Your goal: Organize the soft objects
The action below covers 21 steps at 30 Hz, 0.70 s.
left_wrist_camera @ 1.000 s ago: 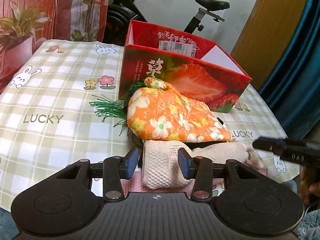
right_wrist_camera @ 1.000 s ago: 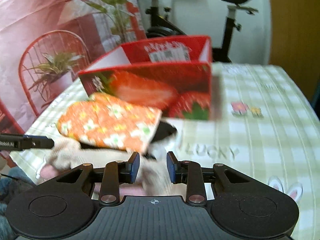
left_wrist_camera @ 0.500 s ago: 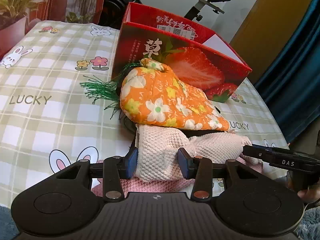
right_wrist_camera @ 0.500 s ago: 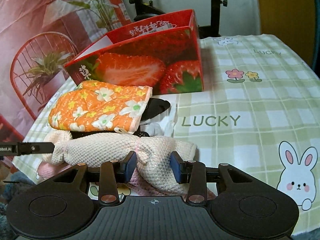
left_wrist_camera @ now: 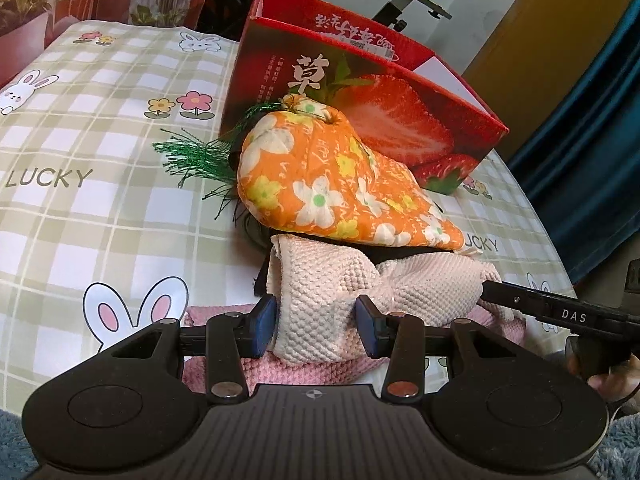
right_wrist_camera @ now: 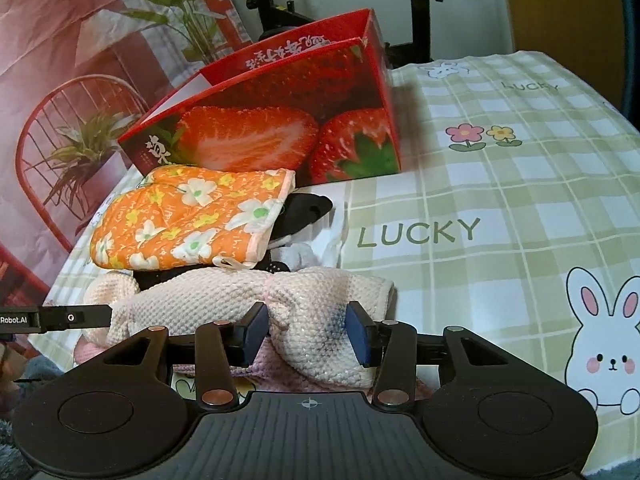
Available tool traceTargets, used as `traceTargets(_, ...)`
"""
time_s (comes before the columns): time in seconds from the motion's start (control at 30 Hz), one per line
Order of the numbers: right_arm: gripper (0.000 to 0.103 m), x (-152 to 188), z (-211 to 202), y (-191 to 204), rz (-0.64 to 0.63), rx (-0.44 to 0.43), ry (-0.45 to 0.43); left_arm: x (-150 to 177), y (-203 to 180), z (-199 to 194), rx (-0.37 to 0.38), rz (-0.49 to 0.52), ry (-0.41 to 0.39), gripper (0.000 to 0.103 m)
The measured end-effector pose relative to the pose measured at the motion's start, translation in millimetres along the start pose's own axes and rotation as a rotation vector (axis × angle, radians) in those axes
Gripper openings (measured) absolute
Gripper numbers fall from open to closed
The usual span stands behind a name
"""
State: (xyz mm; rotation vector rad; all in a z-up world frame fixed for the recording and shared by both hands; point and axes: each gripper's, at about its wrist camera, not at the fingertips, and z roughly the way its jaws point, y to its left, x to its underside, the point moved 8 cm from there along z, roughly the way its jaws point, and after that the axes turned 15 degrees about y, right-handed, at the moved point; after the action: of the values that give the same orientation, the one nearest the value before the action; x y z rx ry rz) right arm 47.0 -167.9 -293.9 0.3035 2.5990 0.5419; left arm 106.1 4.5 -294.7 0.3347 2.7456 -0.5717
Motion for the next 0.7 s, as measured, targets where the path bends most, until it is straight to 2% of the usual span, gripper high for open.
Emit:
traceTargets(0.07, 0.040, 0.2, 0.6, 0.9, -0.001, -0.005, 0.003, 0.3, -1.3, -0.9, -0.002, 0.007, -0.005, 0.044)
traceTargets(0.1, 0.036, 0.2, 0.5, 1.7, -0.004, -0.009, 0.002, 0.2, -2.1, -1.2, -0.001, 0.011, -0.008, 0.043)
traceTargets(0.2, 0.030, 0.9, -0.3, 4.8, -0.019, -0.014, 0.000, 0.1, -5.2, -2.1, 0.005, 0.028, -0.014, 0.035)
traceTargets(0.27, 0.027, 1.2, -1.2, 5.9, -0.026, -0.015, -0.002, 0.3, -7.3, -3.9, 0.010, 0.044, -0.022, 0.026)
traceTargets(0.37, 0.022, 1.1, -4.9, 9.2, -0.042, -0.017, -0.020, 0.2, -11.2, -7.1, 0.013, 0.066, -0.038, 0.019)
traceTargets(0.43, 0.018, 0.2, -10.4, 12.6, -0.059, -0.018, -0.045, 0.2, -11.5, -10.0, 0.014, 0.071, -0.050, 0.018)
traceTargets(0.7, 0.014, -7.9, -43.8, 25.4, -0.121, -0.054, -0.183, -1.1, -21.5, -32.1, 0.027, 0.125, -0.135, 0.012)
